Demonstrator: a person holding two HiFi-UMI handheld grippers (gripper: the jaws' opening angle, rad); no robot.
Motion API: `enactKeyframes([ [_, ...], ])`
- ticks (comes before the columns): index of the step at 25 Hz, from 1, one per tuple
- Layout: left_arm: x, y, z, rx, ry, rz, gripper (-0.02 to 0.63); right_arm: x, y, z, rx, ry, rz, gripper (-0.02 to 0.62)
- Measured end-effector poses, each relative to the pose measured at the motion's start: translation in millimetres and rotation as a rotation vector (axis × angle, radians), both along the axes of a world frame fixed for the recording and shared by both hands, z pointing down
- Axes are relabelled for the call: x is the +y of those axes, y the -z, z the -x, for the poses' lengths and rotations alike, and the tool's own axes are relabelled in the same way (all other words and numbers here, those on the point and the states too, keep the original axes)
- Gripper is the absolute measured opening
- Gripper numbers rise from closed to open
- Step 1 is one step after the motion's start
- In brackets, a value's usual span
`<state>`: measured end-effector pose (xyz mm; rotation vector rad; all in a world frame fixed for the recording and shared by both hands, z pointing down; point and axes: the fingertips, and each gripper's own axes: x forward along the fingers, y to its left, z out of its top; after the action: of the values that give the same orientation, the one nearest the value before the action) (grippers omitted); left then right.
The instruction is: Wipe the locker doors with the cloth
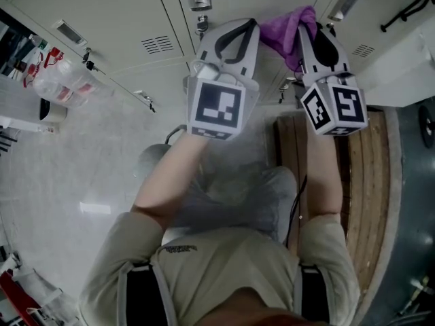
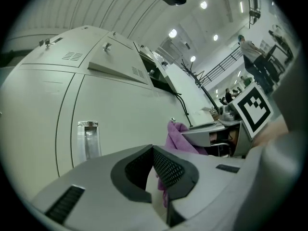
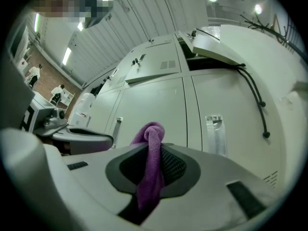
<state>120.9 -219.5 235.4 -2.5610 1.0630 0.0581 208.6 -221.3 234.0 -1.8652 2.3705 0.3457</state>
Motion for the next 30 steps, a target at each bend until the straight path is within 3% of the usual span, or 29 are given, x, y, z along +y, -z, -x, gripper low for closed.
enactKeyframes([
  [7, 15.9, 13.8, 11.4, 0.018, -0.033, -0.002, 0.002, 49.1, 38.2, 24.5, 0.020, 0.030, -0.109, 0.055],
  [13, 26.5, 26.5, 28.2, 0.037, -0.033, -0.026, 0.002, 85.3, 48.4, 28.0, -0.023, 0.024, -0.161, 0.055],
  [19, 40.2, 31.7, 32.5, 0.033, -0.048, -0.064, 0.002, 106.4, 36.1, 31.5, -0.052, 0.012, -0.158, 0.055],
  [30, 49.1, 33.1, 35.9, 0.043, -0.068, -0.058, 0.002, 116.8, 29.7, 34.0, -0.068, -0.010, -0.143, 0.054],
])
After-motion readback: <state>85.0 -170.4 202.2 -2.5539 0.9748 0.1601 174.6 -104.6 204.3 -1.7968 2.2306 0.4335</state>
